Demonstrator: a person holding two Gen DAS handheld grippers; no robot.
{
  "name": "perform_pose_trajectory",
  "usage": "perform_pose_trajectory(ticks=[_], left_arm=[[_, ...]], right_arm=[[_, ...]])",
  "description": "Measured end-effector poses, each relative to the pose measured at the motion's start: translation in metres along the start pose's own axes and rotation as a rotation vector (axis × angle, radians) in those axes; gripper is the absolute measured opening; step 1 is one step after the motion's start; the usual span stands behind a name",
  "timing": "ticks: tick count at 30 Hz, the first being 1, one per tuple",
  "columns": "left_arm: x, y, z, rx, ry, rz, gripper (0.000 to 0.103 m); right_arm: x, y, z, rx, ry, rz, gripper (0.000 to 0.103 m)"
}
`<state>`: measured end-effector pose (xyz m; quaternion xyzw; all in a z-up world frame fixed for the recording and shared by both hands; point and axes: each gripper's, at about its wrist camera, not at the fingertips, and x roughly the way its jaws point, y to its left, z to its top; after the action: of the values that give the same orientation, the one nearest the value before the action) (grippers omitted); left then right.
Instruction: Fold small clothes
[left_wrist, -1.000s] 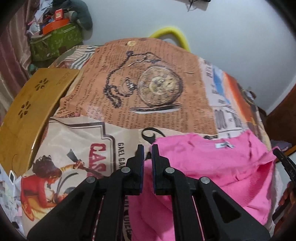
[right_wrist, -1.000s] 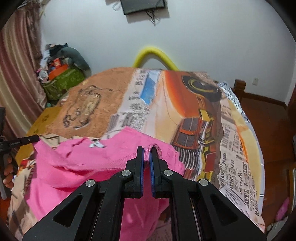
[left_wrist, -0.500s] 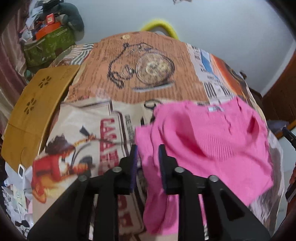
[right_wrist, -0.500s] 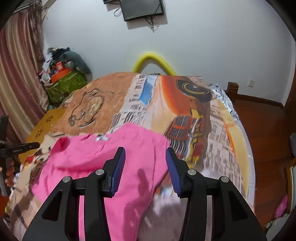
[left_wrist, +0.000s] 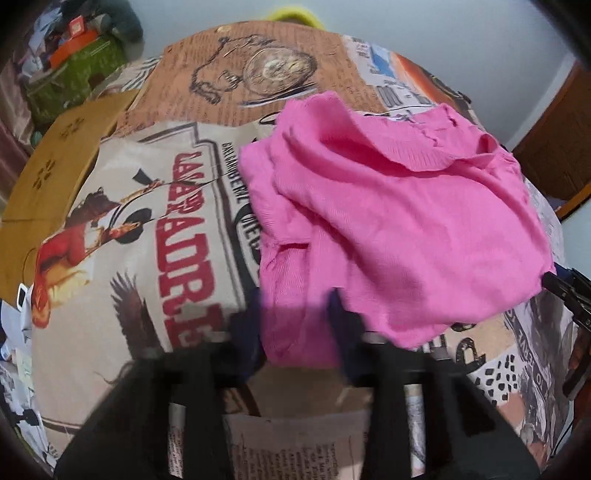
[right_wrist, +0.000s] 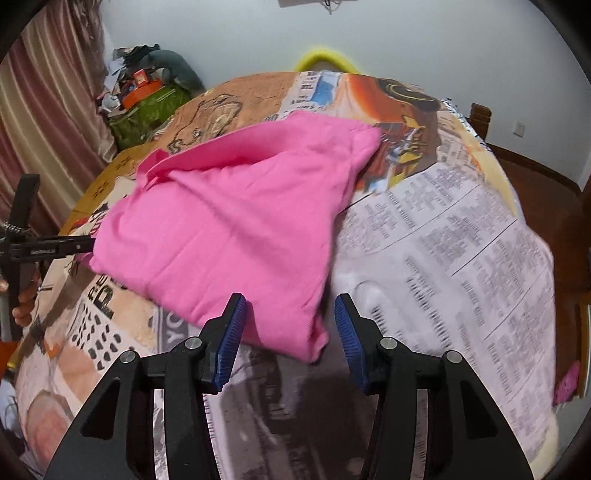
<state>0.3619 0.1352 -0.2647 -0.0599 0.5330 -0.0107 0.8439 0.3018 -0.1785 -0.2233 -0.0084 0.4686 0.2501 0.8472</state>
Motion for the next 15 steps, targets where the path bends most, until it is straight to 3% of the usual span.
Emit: perform_pose_trajectory(ticks=[1, 2, 3, 10, 15], left_arm=[[-0.004, -0.002, -0.001, 0.003, -0.015, 0.021, 0.006], [-0.008, -0.003, -0.002, 0.006, -0.028, 0.019, 0.006], [-0.012, -0.002, -0.003, 0.004, -0.036, 0.005, 0.006], [-0.052, 0.009, -0.027, -0.028, -0.076, -0.013, 0.006], [-0.062, 0.010, -0.061, -0.017, -0.035, -0.023, 0.007]], right_arm=[[0.003, 0.004, 0.001, -0.005, 0.006, 0.006, 0.033], [0.004, 0.006, 0.002, -0.013, 0.014, 0.005, 0.025], [0.005, 0.009, 0.001, -0.027, 0.017, -0.001, 0.011], [-0.016, 0.007, -0.009, -0.028, -0.017, -0.002, 0.006], [-0.034, 0.007, -0.029, -0.016, -0.012, 0.014, 0.004]])
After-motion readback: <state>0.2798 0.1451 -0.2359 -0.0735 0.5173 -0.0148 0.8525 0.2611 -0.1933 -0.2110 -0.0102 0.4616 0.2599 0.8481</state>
